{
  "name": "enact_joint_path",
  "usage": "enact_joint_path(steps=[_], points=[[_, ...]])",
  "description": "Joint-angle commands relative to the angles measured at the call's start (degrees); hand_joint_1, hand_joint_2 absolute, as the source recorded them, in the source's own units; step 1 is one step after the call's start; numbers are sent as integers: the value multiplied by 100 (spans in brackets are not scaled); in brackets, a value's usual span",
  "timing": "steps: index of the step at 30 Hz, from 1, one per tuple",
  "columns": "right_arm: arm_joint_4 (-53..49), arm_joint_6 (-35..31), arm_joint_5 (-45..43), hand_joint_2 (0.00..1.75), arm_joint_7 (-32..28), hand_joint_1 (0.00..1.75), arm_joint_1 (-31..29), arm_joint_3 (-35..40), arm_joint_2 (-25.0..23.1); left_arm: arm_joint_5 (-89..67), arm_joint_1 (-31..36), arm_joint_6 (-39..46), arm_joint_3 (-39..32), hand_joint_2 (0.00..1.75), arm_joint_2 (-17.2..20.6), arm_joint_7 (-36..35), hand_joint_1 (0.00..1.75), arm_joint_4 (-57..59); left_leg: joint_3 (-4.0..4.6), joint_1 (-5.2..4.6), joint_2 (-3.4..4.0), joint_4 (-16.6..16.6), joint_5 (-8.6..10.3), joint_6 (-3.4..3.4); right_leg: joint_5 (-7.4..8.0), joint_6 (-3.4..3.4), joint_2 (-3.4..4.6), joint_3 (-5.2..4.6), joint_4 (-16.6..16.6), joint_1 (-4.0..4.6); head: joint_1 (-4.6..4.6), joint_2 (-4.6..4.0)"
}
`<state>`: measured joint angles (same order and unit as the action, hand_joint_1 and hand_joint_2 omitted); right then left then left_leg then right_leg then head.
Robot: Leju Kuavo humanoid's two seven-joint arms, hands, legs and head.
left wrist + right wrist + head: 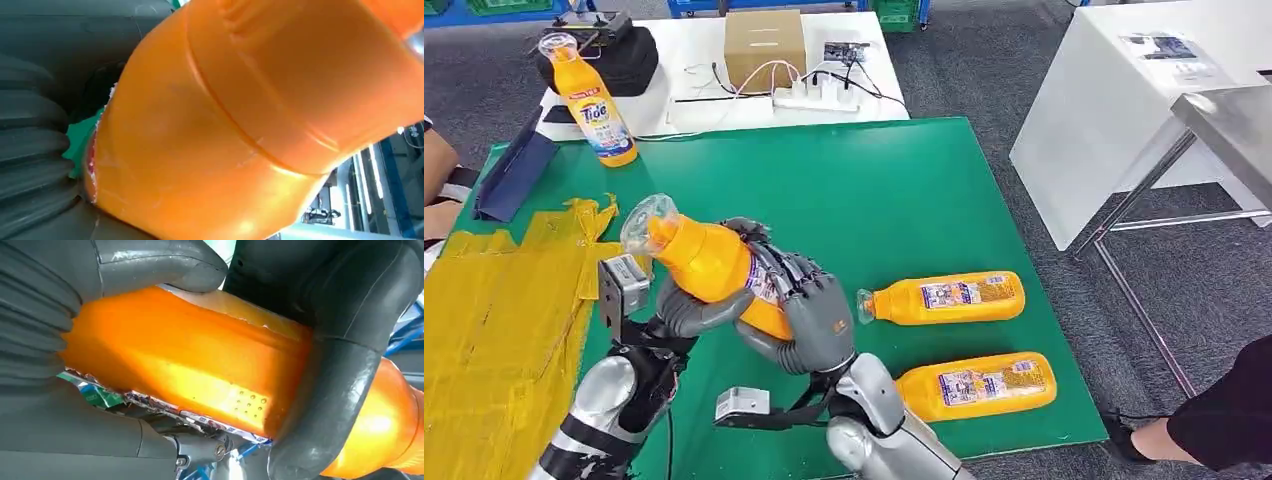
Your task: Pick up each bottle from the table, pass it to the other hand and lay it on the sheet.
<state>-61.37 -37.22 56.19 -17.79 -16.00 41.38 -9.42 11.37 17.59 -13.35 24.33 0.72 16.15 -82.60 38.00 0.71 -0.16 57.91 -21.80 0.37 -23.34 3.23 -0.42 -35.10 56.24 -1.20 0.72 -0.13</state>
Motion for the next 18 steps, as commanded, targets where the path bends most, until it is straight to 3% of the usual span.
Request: enact_joint_path(steps=[1,3,4,5,10,11,12,13,18], points=[[361,-178,-94,175,-65,127,-14,431,97,35,302,133,15,175,-231,-31,175,365,-17,5,-13,-2,-5,1,-8,-10,-13,23,-6,6,0,0],[273,-217,-155,175,-55,59,11,369,102,72,310,187,-50,175,-247,-44,175,387,-35,5,-19,2,-13,2,-19,-17,-19,45,-2,7,0,0],[248,-212,-173,175,-62,119,7,355,111,96,313,220,-88,175,-256,-52,175,397,-19,4,-15,0,-7,1,-11,-13,-14,27,-3,6,2,0],[244,-202,-175,175,-62,140,3,353,115,109,314,235,-105,175,-263,-57,175,402,-26,5,-15,2,-10,2,-14,-16,-15,34,-2,7,2,0],[250,-220,-174,175,-58,145,-3,328,117,144,316,258,-136,175,-279,-73,175,414,-17,3,-14,-1,-5,1,-10,-12,-14,24,-2,4,0,0],[249,-271,-172,175,-66,126,5,298,102,165,319,271,-145,175,-288,-84,175,430,-26,5,-17,2,-10,1,-15,-16,-16,35,-2,7,2,0],[205,-278,-174,175,-98,23,17,261,96,173,326,278,-149,175,-290,-88,175,436,-15,3,-12,-1,-5,1,-8,-11,-12,21,-3,5,0,0],[139,-278,-190,175,-195,0,84,137,51,194,334,296,-154,175,-293,-96,175,452,-21,3,-14,1,-9,1,-13,-14,-13,28,0,5,0,0],[144,-278,-203,175,-223,0,92,115,39,201,334,304,-158,175,-294,-98,175,458,-13,2,-10,0,-6,1,-8,-11,-9,20,-1,3,0,0]])
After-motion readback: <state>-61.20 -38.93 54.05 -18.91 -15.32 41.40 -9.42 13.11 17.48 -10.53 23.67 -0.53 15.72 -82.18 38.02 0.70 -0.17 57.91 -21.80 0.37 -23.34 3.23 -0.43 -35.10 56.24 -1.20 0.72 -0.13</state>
